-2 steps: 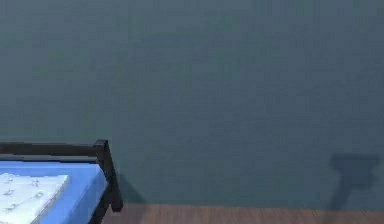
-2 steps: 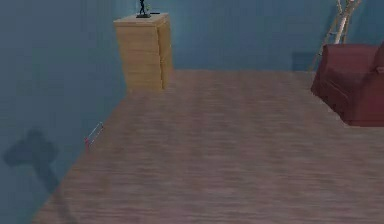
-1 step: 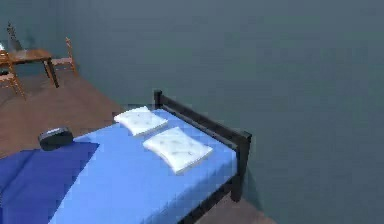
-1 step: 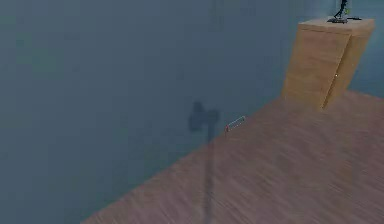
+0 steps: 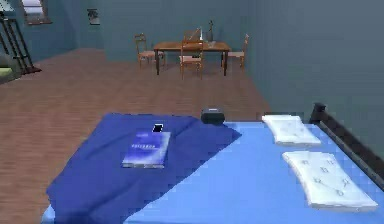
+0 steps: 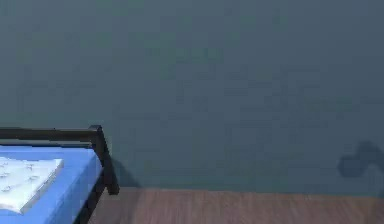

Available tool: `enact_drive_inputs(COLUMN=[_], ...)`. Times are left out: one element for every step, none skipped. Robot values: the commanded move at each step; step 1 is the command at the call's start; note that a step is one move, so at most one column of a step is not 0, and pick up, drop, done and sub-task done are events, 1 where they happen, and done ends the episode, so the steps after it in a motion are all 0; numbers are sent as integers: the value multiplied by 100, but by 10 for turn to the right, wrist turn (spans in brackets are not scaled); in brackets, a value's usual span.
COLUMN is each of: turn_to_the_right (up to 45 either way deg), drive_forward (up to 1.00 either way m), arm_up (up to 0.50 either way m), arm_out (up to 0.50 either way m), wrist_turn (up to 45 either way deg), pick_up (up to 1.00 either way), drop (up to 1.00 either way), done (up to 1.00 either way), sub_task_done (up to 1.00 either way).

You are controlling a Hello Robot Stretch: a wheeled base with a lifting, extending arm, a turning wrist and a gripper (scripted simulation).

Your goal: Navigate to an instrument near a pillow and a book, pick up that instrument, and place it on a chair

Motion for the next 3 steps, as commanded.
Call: enact_drive_inputs(turn_to_the_right=[-450,-390,0], drive_forward=[0,0,100], arm_up=[0,0,0], arm_out=[0,0,0], wrist_turn=[0,0,0], pick_up=[0,0,0], drop=[0,0,0], done=[0,0,0], sub_task_done=[0,0,0])
